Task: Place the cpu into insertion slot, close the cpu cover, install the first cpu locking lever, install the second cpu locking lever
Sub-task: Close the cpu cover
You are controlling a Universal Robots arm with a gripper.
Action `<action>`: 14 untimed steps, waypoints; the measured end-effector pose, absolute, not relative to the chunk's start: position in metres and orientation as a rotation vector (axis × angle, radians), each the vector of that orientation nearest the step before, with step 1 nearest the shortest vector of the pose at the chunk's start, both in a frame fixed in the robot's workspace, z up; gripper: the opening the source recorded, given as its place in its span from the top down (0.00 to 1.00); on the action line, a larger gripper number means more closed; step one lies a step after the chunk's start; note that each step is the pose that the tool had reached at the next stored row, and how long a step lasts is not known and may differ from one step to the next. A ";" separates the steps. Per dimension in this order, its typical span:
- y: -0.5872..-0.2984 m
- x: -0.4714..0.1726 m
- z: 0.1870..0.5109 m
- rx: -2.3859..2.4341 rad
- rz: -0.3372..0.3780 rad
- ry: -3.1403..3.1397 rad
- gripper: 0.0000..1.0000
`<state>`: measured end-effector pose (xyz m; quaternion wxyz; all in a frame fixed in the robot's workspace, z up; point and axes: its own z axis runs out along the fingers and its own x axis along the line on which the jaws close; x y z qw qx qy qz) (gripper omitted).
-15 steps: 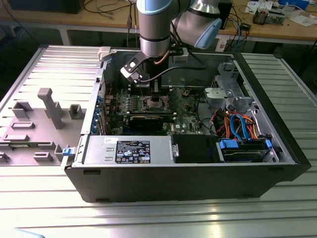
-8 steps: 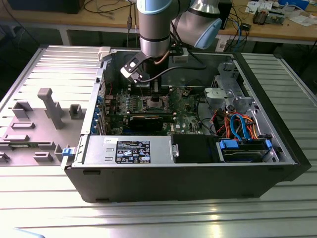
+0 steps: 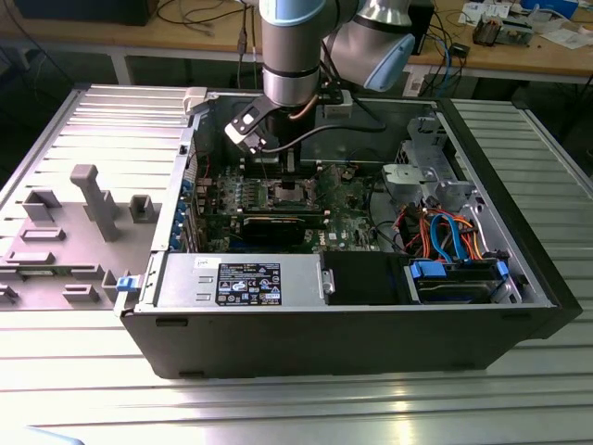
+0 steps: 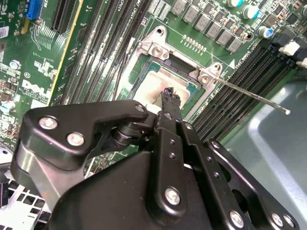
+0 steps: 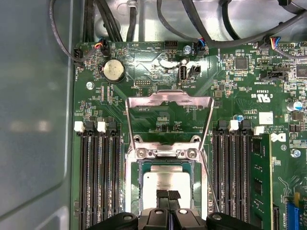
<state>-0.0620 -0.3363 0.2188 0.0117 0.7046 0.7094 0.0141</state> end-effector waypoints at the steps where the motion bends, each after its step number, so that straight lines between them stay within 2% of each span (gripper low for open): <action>1: -0.336 -0.062 0.220 2.197 0.044 2.213 0.89; 14: -0.336 -0.062 0.222 2.199 0.047 2.214 0.89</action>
